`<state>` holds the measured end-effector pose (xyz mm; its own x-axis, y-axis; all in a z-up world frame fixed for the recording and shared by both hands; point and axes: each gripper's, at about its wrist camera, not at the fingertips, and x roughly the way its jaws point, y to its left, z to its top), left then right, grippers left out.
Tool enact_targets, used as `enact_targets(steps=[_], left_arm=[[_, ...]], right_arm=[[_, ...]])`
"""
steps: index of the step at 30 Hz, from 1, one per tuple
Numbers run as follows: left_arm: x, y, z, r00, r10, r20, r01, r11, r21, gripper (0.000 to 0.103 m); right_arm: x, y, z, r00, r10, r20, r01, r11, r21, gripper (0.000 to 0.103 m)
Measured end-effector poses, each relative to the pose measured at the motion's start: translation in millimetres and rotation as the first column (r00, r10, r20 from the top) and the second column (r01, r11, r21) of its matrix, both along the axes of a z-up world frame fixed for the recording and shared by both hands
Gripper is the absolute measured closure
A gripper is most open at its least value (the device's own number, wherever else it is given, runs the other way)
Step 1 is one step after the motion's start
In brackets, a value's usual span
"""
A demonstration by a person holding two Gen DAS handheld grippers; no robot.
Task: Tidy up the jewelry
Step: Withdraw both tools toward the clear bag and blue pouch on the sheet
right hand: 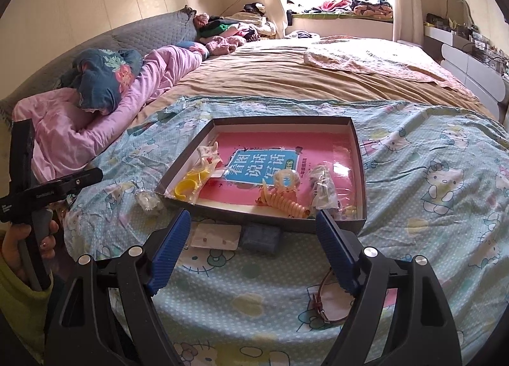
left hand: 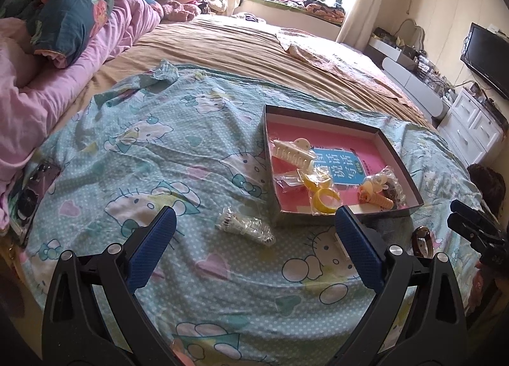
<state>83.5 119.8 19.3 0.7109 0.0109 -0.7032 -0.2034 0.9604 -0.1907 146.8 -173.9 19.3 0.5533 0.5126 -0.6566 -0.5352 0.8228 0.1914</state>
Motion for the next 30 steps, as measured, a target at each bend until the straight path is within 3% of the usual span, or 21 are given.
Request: enact_targets(steps=[18,30], left_arm=[[11,-42,-41,0.988,-0.098,-0.122,0.104,0.993,0.046,0.01],[25,-17,-72,0.98,-0.012,-0.199,0.029,0.996,0.085,0.01]], right_arm=[[-12,17,-33,0.996,0.045,-0.082,-0.047,0.998,-0.028,0.024],[7,21,-64,0.985,0.004,-0.174,-0.008,1.0,-0.024,0.024]])
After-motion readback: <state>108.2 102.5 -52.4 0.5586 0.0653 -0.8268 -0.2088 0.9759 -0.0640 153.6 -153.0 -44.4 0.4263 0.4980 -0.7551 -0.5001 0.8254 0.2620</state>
